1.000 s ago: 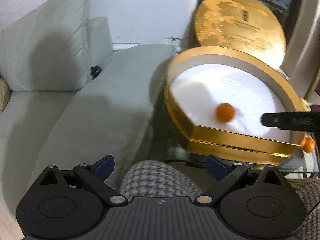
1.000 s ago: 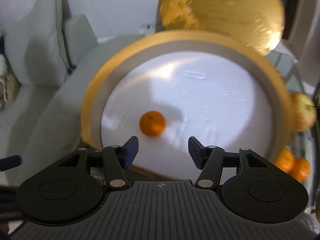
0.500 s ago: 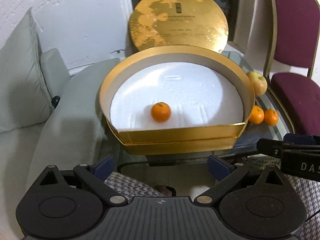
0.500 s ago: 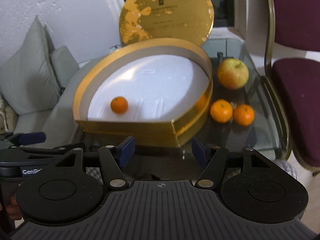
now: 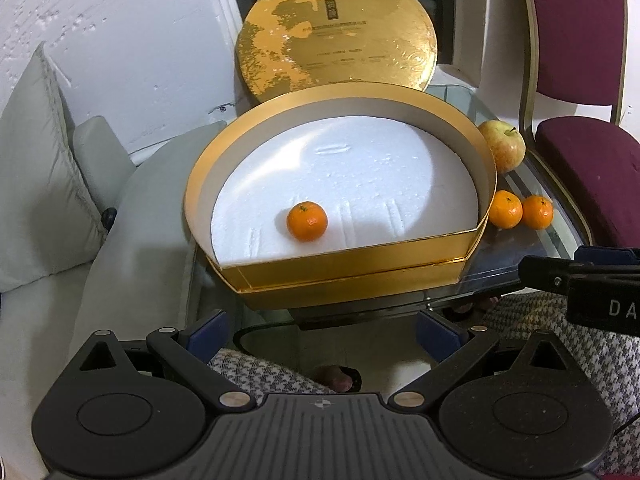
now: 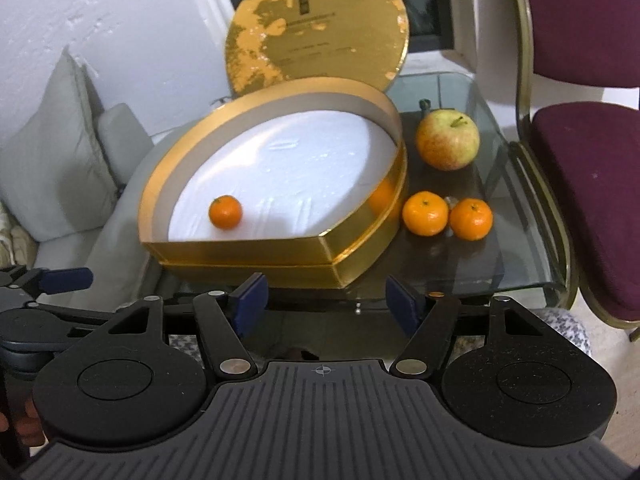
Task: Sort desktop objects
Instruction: 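Reach the right tool to the next mandarin and grasp it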
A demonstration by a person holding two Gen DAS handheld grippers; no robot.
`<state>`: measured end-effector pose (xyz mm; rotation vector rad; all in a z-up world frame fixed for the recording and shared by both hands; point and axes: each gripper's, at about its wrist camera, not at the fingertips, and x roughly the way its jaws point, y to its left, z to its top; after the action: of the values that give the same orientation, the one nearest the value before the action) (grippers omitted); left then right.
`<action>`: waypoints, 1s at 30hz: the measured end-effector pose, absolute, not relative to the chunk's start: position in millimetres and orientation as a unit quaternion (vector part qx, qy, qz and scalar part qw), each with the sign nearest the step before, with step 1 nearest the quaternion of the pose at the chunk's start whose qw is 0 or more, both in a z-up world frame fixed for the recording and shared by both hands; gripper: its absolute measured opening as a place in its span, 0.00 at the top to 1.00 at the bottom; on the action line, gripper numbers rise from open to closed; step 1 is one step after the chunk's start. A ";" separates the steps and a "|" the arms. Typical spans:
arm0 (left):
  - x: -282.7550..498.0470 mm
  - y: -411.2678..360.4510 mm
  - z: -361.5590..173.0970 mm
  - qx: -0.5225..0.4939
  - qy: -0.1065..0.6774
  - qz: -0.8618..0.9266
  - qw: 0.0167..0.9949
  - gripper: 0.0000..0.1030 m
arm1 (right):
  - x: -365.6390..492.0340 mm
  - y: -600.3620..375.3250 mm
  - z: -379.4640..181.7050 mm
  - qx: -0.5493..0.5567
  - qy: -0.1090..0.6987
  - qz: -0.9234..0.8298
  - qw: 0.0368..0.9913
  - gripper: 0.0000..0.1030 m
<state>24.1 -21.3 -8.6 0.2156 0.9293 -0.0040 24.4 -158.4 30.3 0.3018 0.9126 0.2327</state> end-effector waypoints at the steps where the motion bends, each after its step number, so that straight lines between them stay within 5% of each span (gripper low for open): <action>1: 26.0 -22.3 -9.2 0.105 0.447 -0.002 0.888 0.02 | 25.6 -160.8 28.4 0.147 0.439 0.108 0.879 0.31; 30: 91.1 -48.6 -53.1 0.119 0.492 -0.030 0.862 0.02 | 138.3 -254.3 -68.3 0.245 0.469 -0.038 0.848 0.42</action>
<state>91.1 -48.6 -53.1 0.2489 1.0322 -0.0625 138.3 -254.3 -68.3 0.5155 0.9879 -0.0795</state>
